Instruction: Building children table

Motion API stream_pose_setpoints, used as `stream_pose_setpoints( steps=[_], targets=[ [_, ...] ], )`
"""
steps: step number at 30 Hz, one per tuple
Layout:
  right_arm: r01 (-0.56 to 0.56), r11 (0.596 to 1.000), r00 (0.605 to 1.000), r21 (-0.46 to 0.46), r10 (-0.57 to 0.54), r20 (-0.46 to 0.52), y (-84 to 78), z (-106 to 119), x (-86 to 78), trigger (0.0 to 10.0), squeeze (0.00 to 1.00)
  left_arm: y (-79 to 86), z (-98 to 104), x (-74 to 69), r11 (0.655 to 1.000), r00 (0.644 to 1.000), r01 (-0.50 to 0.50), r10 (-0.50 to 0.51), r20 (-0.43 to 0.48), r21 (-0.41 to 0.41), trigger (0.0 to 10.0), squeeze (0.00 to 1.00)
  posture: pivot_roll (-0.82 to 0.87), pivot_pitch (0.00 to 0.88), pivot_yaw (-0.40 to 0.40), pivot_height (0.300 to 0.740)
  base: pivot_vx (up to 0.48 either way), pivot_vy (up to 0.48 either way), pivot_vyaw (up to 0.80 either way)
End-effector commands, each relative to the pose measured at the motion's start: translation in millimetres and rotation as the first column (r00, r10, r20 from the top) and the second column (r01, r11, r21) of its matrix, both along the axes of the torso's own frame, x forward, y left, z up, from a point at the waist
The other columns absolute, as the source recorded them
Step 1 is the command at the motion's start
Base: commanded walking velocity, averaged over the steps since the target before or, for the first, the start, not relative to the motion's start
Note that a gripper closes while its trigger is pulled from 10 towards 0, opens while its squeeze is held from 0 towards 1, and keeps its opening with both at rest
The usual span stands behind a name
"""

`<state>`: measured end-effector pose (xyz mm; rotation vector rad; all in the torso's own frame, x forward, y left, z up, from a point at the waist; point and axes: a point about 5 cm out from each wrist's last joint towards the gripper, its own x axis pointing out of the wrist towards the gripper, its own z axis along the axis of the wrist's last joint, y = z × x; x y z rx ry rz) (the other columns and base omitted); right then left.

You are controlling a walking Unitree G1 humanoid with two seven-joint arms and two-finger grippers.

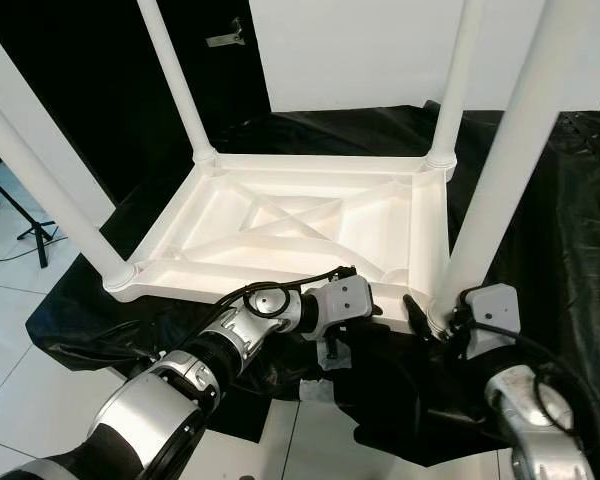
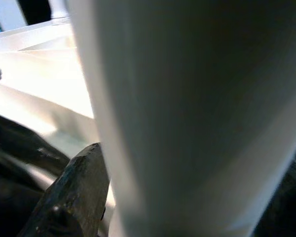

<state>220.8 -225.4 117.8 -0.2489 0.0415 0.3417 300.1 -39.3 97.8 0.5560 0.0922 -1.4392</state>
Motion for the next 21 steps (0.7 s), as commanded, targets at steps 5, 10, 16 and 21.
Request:
stream_pose_setpoints(
  steps=[5, 10, 16, 21],
  targets=[
    [-0.134, 0.991, 0.974, 0.013, 0.134, -0.183, 2.0, -22, -9.0, 5.5, 0.0, 1.5, -26, -9.0, 0.993, 0.991, -0.116, 0.118, -0.06, 0.03, 10.0, 0.0, 0.0, 0.0, 0.084, 0.74, 0.0, 0.0, 0.0],
    [-0.173, 0.985, 0.964, 0.011, 0.172, -0.204, -1.1, -23, -11.2, 0.0, 0.0, 2.3, -26, -8.6, 0.993, 0.991, -0.118, 0.12, -0.059, 0.031, 10.0, 0.0, -0.01, 0.0, 0.087, 0.74, 0.0, 0.0, 0.0],
    [-0.145, 0.989, 0.969, 0.006, 0.143, -0.202, -4.1, -25, -11.1, 0.0, 0.0, 2.0, -25, -8.4, 0.993, 0.992, -0.114, 0.116, -0.058, 0.033, 10.0, 0.0, -0.01, 0.0, 0.093, 0.74, 0.0, 0.0, 0.0],
    [0.123, 0.989, 0.986, -0.08, -0.131, -0.1, 6.7, -29, -8.8, 0.0, 0.0, 2.4, -24, -7.1, 0.993, 0.992, -0.114, 0.116, -0.053, 0.035, 10.0, 0.0, -0.01, 0.0, 0.095, 0.74, 0.0, 0.0, 0.0]
  ],
)
